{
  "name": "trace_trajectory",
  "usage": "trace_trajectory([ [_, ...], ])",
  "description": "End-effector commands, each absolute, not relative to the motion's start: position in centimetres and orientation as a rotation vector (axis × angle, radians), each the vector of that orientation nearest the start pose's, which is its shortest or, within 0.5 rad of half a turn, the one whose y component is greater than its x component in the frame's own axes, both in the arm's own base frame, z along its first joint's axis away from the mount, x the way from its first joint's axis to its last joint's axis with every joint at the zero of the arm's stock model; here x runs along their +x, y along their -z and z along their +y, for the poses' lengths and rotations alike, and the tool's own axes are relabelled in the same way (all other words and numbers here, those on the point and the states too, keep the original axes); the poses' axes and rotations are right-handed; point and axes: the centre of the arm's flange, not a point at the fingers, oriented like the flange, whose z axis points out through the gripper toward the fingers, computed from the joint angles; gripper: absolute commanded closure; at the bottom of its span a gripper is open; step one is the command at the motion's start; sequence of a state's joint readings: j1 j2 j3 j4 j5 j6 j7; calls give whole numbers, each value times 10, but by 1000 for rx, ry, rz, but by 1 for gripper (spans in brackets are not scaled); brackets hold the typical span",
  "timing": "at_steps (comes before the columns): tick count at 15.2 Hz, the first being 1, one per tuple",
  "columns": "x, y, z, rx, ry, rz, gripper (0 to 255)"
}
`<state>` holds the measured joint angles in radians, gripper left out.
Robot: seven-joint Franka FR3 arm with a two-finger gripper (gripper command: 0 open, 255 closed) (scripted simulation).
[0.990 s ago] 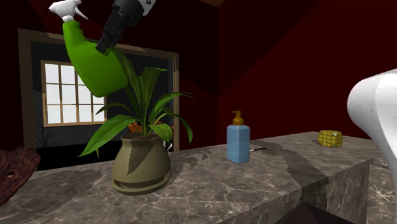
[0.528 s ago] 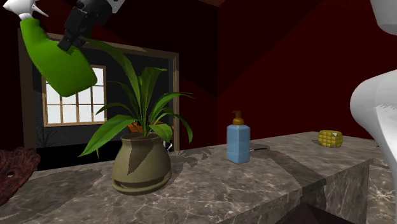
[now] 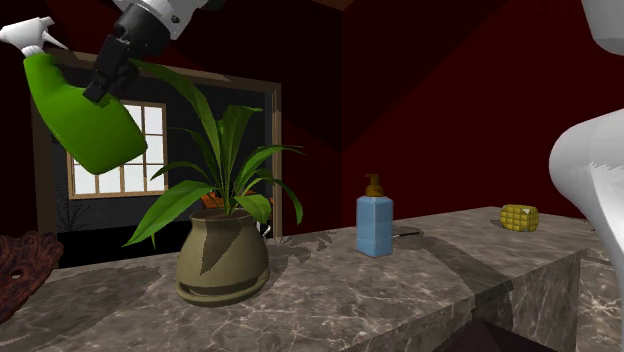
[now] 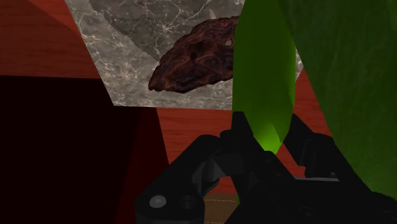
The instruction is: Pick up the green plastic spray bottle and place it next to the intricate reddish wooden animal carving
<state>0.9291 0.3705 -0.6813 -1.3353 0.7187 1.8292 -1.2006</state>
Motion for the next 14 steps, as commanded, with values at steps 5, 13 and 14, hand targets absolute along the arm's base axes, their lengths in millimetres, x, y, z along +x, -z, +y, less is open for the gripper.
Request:
trace_trajectory([
  [5, 610, -554, 296, -2108, 555, -1759, 255],
  [13, 610, -512, 296, -2108, 555, -1759, 255],
  [14, 610, -507, 296, -2108, 555, -1759, 255],
])
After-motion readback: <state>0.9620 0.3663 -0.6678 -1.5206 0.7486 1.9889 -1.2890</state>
